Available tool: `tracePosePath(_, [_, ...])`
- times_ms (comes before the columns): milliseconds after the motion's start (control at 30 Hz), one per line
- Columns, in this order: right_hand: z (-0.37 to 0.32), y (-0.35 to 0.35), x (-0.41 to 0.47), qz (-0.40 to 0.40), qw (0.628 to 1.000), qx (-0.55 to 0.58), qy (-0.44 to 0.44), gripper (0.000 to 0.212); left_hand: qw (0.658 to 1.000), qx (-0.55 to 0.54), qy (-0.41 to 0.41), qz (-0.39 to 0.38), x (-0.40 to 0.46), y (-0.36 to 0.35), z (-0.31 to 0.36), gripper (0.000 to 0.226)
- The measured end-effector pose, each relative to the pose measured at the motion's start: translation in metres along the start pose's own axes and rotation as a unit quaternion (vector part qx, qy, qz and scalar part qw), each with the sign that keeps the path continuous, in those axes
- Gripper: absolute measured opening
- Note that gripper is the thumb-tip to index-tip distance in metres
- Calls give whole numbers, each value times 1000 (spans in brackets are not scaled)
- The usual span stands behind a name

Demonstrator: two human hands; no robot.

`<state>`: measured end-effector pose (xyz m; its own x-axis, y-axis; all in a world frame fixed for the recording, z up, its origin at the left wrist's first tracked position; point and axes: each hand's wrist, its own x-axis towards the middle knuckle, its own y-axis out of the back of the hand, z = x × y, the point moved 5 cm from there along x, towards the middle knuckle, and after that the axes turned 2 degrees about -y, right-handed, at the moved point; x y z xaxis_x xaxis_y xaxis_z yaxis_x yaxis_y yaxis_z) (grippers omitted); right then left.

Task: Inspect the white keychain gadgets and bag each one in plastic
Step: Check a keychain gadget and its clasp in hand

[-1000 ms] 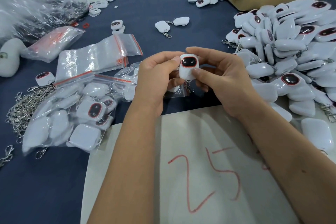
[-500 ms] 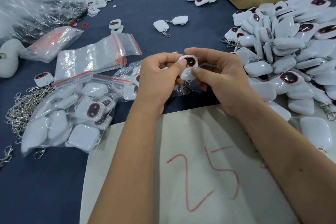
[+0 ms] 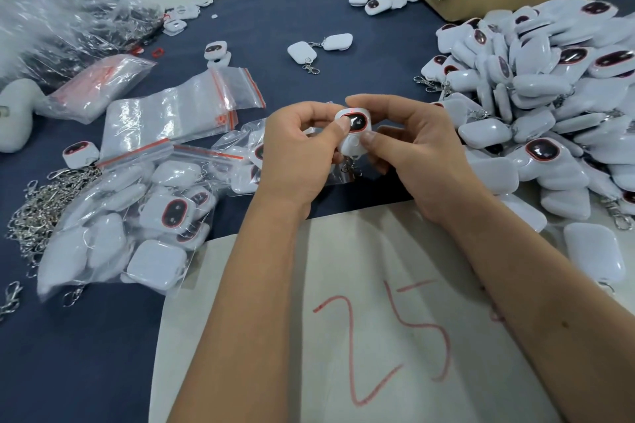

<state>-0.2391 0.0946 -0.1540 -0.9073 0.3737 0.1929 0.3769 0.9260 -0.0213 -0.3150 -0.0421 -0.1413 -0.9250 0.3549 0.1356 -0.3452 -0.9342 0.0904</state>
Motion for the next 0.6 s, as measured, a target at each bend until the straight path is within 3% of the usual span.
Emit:
tracePosePath(167, [0,1,0,21,1000,-9,-6,31,1000,-15,-3,-2,-1,-2,-1,6])
tracePosePath(400, [-3,1,4,62,996,-43,-38,7,994,-85,22,69,12,-17,-1,9])
tracePosePath(600, [-25,28,33,195,977,23,-85,21,998,-65,9,23,55,-70,23,10])
